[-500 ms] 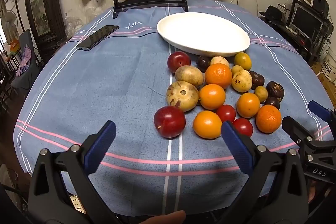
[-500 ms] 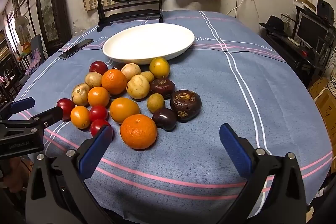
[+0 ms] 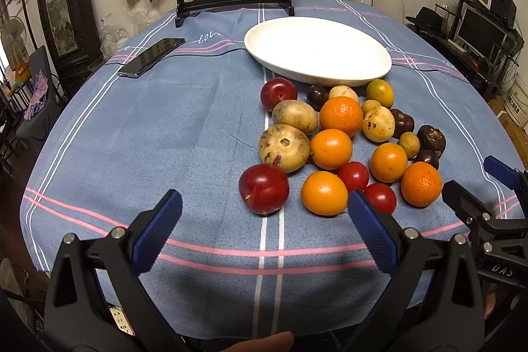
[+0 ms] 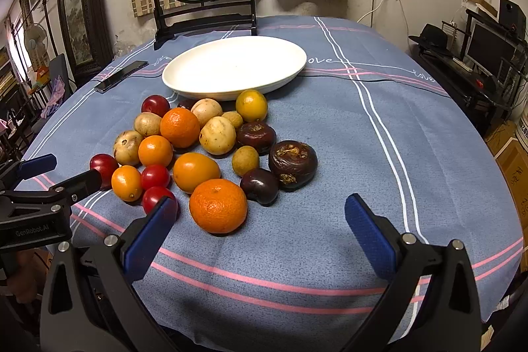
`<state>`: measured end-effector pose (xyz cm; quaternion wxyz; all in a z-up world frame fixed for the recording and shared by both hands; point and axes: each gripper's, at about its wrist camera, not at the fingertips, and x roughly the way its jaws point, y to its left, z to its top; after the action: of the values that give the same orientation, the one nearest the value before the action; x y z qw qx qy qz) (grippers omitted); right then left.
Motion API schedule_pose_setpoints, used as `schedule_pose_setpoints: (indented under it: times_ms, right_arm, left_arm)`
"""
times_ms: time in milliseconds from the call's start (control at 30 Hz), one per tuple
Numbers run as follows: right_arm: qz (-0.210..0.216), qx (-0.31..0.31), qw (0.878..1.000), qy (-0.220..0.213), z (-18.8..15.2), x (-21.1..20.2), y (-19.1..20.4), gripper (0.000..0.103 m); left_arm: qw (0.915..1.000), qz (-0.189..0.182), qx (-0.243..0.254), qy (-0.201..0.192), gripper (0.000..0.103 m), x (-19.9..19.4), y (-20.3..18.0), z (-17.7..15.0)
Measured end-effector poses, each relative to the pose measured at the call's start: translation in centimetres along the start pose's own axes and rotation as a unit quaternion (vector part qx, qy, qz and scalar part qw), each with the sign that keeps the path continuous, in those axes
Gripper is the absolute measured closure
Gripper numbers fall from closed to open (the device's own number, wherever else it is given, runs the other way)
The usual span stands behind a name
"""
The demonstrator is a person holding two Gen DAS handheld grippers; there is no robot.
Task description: Organize fruits
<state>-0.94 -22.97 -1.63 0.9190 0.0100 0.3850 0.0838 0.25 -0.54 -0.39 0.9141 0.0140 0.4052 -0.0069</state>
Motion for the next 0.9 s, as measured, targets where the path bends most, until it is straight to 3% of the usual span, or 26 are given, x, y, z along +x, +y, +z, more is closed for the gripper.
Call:
schedule_pose_setpoints:
  times_ms: [500, 900]
  right_arm:
    - [0.004, -0.001, 1.000, 0.003, -0.23, 0.05, 0.07, 0.001]
    - [0.004, 0.000, 1.000, 0.004, -0.22, 0.06, 0.08, 0.001]
  left_arm:
    - [0.9997, -0.019, -0.013, -0.003, 0.002, -0.30, 0.22, -0.17]
    - [1.0000, -0.009, -0.004, -0.002, 0.002, -0.33, 0.13, -0.31]
